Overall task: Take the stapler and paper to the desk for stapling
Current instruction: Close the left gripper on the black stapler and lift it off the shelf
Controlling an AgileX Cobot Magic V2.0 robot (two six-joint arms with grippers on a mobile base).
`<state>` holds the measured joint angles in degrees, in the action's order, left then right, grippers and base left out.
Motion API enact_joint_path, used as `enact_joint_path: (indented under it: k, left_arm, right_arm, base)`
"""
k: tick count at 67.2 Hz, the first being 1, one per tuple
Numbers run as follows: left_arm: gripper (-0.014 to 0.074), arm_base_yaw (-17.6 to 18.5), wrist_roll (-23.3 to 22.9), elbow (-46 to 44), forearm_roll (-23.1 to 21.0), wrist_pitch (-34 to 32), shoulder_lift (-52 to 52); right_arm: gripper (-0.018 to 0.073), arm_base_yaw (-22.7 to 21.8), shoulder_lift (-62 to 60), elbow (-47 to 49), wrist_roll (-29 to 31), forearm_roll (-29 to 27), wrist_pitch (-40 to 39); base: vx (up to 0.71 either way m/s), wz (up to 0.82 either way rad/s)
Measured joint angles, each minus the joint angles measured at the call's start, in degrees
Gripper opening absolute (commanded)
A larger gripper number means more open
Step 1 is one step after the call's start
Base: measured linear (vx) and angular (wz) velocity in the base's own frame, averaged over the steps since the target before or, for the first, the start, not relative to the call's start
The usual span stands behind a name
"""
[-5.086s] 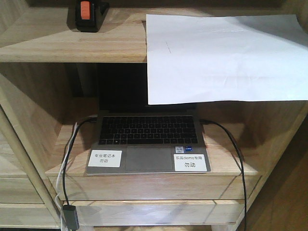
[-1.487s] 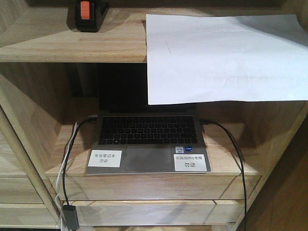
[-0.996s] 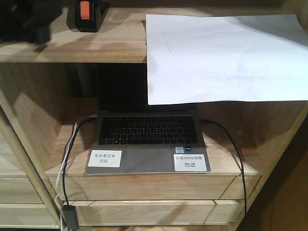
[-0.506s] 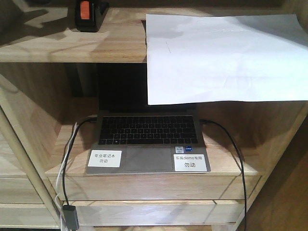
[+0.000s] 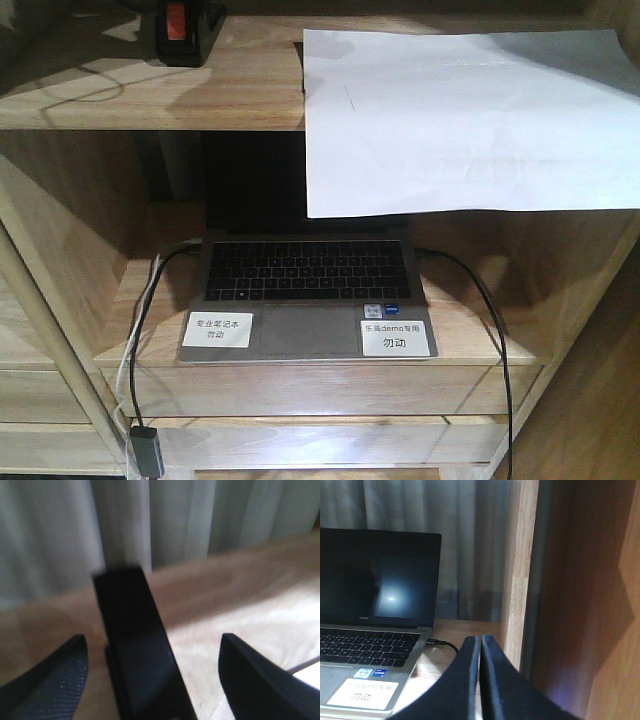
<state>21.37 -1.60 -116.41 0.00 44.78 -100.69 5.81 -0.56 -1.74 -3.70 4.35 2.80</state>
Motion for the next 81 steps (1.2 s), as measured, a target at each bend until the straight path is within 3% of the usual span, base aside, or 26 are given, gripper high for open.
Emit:
enact_joint_path:
  k: [6,14,28,55,81]
  left_arm:
    - [0.0475,0.00,-0.60,0.00,0.00,1.00,-0.73]
    - [0.0347,0.00,-0.72,0.00,0.00,1.84,-1.17]
    - [-0.0008,0.04,-0.87,0.00,0.00,1.53,-1.24]
    - [-0.0008,0.04,-0.27,2.02,0.00,1.70,5.65]
    - [-0.0008,0.04,1.60,29.25,-1.22,-5.19,30.94]
  right_arm:
    - [-0.0009,0.00,0.00,0.00,0.00,0.00,0.00]
    - [-0.0009,0.00,0.00,0.00,0.00,0.00,0.00]
    - [-0.0009,0.00,0.00,0.00,0.00,0.00,0.00]
    - [-0.0009,0.00,0.00,0.00,0.00,0.00,0.00]
    - [-0.0009,0.00,0.00,0.00,0.00,0.00,0.00]
  base:
    - [0.00,0.00]
    - [0.00,0.00]
    - [0.00,0.00]
    - [0.00,0.00]
    - [0.00,0.00]
